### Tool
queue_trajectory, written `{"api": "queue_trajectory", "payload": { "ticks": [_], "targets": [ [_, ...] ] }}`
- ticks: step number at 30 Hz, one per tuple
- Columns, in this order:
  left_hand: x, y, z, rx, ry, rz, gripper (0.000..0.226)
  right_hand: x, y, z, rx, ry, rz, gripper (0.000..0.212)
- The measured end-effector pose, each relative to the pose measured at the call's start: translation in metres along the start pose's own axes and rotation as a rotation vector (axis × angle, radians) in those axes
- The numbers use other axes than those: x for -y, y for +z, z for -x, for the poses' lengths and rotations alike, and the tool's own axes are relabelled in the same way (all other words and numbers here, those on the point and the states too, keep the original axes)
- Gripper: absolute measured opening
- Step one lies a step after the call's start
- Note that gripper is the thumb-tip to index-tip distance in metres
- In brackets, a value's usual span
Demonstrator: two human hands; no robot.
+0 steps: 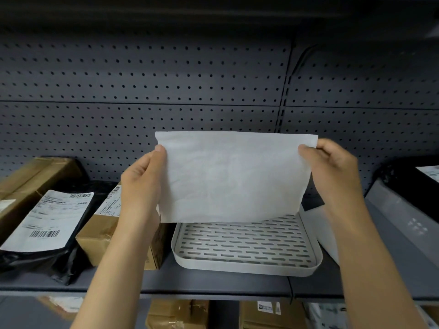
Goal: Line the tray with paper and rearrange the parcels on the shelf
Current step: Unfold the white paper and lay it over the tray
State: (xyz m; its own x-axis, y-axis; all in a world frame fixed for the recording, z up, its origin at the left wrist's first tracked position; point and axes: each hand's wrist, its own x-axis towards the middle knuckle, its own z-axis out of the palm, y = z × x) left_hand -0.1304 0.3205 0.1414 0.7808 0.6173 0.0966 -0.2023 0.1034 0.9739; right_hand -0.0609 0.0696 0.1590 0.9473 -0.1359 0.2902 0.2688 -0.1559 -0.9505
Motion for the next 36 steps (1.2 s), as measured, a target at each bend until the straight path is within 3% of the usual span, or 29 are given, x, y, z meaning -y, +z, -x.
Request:
{"api": "queue_trajectory", "payload": {
  "ticks": [6,8,10,12,13,15,16,18,20,22,28,32,36],
  "targets": [
    [-0.001,0.005,0.005,0.098,-0.047,-0.013,0.050,-0.016,-0.005,-0.012,-0.071,-0.052,0.106,0.010],
    [-0.004,0.011,0.006,0.113,-0.056,0.018,0.051,-0.019,-0.005,-0.015,-0.136,-0.077,0.152,0.020],
    [-0.008,0.017,0.007,0.124,-0.050,0.050,0.056,-0.017,-0.001,-0.010,-0.216,-0.206,0.251,0.037],
    [-0.013,0.027,0.007,0.162,-0.042,0.053,0.058,-0.008,0.008,0.004,-0.203,-0.414,0.324,0.029],
    [-0.015,0.032,0.007,0.186,-0.035,0.057,0.057,-0.003,0.014,0.012,-0.106,-0.507,0.328,0.020],
    [-0.021,0.045,0.009,0.225,-0.018,0.049,0.052,0.008,0.029,0.029,0.260,-0.588,0.303,0.013],
    [-0.023,0.050,0.009,0.241,0.006,0.024,0.053,0.011,0.036,0.036,0.436,-0.597,0.301,0.014],
    [-0.026,0.057,0.010,0.243,0.056,-0.057,0.057,0.010,0.047,0.044,0.579,-0.617,0.319,0.028],
    [-0.024,0.060,0.011,0.228,0.029,-0.037,0.053,0.006,0.051,0.047,0.580,-0.626,0.331,0.044],
    [-0.022,0.061,0.010,0.210,-0.066,0.007,0.043,0.002,0.051,0.045,0.555,-0.623,0.331,0.048],
    [-0.018,0.058,0.016,0.342,-0.167,0.272,0.037,-0.006,0.055,0.033,0.342,-0.504,0.091,0.006],
    [-0.012,0.061,0.027,0.453,-0.068,0.155,0.029,-0.002,0.055,0.027,0.320,-0.344,-0.070,0.013],
    [-0.008,0.063,0.033,0.475,0.018,0.127,0.033,-0.002,0.056,0.022,0.289,-0.310,-0.145,0.016]
  ]
}}
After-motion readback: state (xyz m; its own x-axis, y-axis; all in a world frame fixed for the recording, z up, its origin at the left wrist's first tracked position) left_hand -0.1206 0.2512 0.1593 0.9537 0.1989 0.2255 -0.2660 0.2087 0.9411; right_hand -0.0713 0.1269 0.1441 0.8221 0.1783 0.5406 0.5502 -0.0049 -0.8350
